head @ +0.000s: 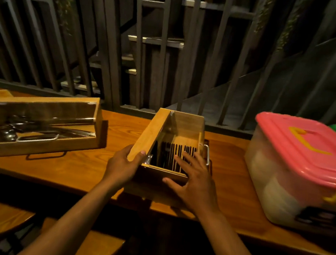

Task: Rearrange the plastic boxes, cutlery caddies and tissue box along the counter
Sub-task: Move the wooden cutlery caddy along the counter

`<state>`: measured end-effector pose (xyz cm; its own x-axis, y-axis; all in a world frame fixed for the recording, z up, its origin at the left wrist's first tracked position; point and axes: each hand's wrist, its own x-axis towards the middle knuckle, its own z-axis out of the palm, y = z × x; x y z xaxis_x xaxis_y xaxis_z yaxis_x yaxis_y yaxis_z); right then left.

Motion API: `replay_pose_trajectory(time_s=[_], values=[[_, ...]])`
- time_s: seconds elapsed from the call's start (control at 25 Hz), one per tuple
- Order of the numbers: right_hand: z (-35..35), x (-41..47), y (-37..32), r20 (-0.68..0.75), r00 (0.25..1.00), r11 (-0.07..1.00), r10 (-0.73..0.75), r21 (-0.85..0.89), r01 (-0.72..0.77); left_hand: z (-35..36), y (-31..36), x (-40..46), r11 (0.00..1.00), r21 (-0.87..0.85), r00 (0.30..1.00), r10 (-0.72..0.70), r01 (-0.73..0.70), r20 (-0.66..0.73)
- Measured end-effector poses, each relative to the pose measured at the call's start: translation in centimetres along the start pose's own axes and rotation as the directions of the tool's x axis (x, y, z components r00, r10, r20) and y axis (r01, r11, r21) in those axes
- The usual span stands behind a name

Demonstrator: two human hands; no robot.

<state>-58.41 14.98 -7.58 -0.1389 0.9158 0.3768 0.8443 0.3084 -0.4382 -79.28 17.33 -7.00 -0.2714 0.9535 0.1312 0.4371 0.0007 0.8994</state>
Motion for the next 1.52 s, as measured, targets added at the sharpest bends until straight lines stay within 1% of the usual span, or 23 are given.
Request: replay_pose_trajectory(time_s=[0.12, 0.24, 0.4, 0.6, 0.76, 0.84, 0.92, 1.0, 1.04, 1.08, 1.16, 1.24, 1.32, 1.4, 1.52], values=[[-2.0, -1.5, 3.2, -0.039, 0.999, 1.000, -0.003, -0.009, 0.002, 3.6, 0.9, -1.7, 0.998, 0.030, 0.998, 0.061, -0.060, -0.035], [-4.7, -2.7, 6.9, -0.067, 0.997, 1.000, 0.024, -0.011, -0.025, 7.5, 2.8, -3.4, 0.996, 0.044, 0.995, 0.078, -0.075, -0.058], [-7.4, -3.8, 10.9, -0.038, 0.999, 0.999, 0.021, 0.027, -0.020, 11.7, 5.3, -5.8, 0.994, 0.067, 0.991, 0.091, -0.084, -0.094], [-9.1, -3.9, 13.3, -0.004, 1.000, 0.998, -0.012, 0.067, 0.013, 13.9, 6.8, -7.3, 0.994, 0.094, 0.990, 0.066, -0.055, -0.122], [-9.5, -3.9, 13.7, 0.003, 1.000, 0.998, -0.003, 0.068, 0.003, 14.1, 6.9, -7.2, 0.996, 0.081, 0.996, 0.039, -0.033, -0.078], [-9.6, -4.0, 13.7, 0.021, 1.000, 0.998, -0.014, 0.055, 0.013, 13.7, 6.9, -7.3, 0.995, 0.087, 0.999, 0.042, -0.040, -0.022], [-9.9, -4.1, 13.4, 0.058, 0.998, 1.000, -0.012, 0.003, 0.012, 12.4, 6.8, -7.5, 0.994, 0.095, 0.997, 0.049, -0.054, 0.053], [-10.1, -4.2, 12.2, 0.062, 0.998, 0.995, 0.033, -0.093, -0.027, 10.1, 6.6, -8.1, 0.984, 0.155, 0.995, 0.075, -0.084, 0.063], [-10.1, -4.3, 11.2, 0.050, 0.997, 0.990, 0.061, -0.128, -0.054, 8.7, 6.5, -8.7, 0.966, 0.232, 0.994, 0.110, -0.114, 0.029], [-9.9, -4.4, 9.7, 0.025, 0.997, 0.987, 0.069, -0.147, -0.064, 6.9, 6.3, -9.3, 0.931, 0.331, 0.986, 0.167, -0.152, -0.018], [-8.8, -4.5, 5.9, -0.039, 0.999, 0.986, 0.013, -0.165, -0.020, 3.0, 6.0, -10.4, 0.841, 0.491, 0.946, 0.312, -0.229, -0.093], [-7.1, -4.2, 1.1, -0.074, 0.996, 0.991, -0.050, -0.131, 0.040, -1.5, 5.3, -10.5, 0.781, 0.566, 0.912, 0.394, -0.264, -0.118], [-4.7, -3.6, -4.2, -0.100, 0.991, 0.993, -0.093, -0.075, 0.086, -6.7, 3.5, -10.0, 0.753, 0.599, 0.900, 0.419, -0.271, -0.121], [-2.0, -2.8, -9.2, -0.131, 0.985, 0.994, -0.110, -0.024, 0.108, -11.7, 0.8, -9.4, 0.726, 0.632, 0.892, 0.437, -0.272, -0.118], [3.3, -1.7, -18.1, -0.147, 0.983, 0.991, -0.108, 0.064, 0.118, -20.6, -3.8, -7.7, 0.682, 0.702, 0.901, 0.413, -0.206, -0.137]])
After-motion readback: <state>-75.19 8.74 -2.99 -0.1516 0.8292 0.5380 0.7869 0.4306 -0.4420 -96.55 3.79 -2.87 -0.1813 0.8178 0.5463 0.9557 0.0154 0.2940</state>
